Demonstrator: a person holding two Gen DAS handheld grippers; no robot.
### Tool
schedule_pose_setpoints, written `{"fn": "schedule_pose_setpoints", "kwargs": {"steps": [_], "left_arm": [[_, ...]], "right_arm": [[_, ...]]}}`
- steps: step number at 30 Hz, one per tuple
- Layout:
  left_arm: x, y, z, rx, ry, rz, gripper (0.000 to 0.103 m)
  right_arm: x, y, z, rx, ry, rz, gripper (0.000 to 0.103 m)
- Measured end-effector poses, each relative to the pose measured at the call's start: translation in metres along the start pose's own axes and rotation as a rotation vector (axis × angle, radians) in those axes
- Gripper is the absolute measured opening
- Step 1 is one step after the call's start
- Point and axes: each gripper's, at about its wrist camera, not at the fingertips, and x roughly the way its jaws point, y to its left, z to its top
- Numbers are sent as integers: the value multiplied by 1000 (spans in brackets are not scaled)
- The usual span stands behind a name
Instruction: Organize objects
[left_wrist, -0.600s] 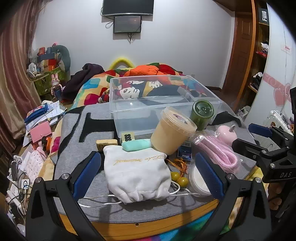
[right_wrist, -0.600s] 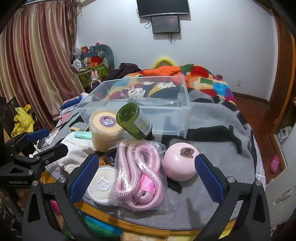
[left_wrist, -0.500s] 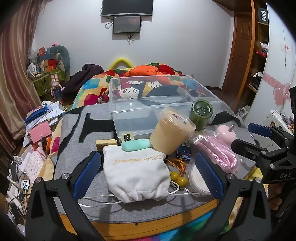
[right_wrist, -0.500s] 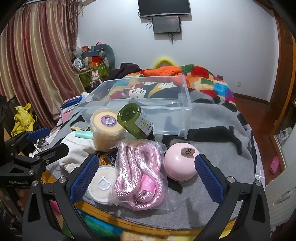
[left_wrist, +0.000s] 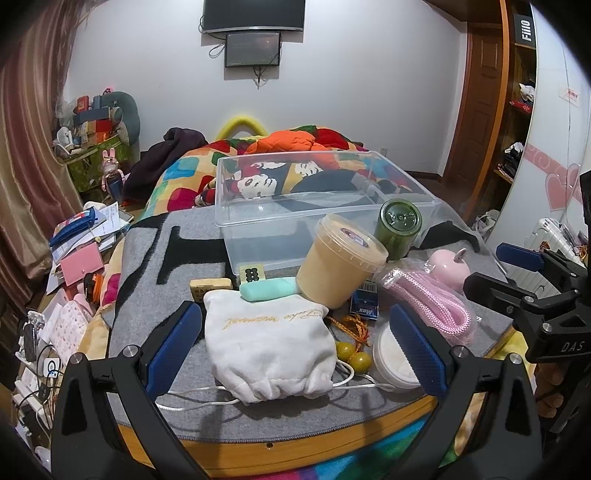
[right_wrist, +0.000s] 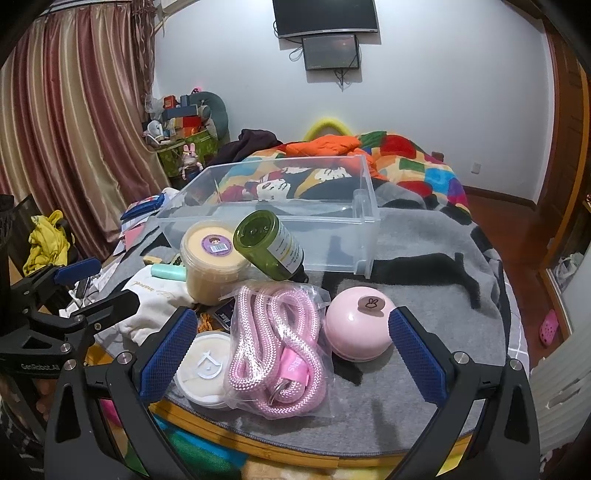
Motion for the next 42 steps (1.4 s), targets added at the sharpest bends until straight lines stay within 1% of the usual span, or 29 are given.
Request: {"fn": "schedule_pose_setpoints", "kwargs": {"steps": [19, 20, 21, 42], "left_arm": [[-7, -3, 1, 10, 6, -2, 103], [-13, 1, 0, 7, 6, -5, 103], [-2, -4, -1, 6, 11, -7, 103], [6, -4, -3, -4, 31, -26, 103]], "right_arm": [[-1, 0, -2, 10, 7, 3, 103], [0, 0, -2, 11, 8, 3, 103], [0, -1, -2, 13, 9, 4, 103], [5, -4, -4, 27, 25, 8, 103]]}}
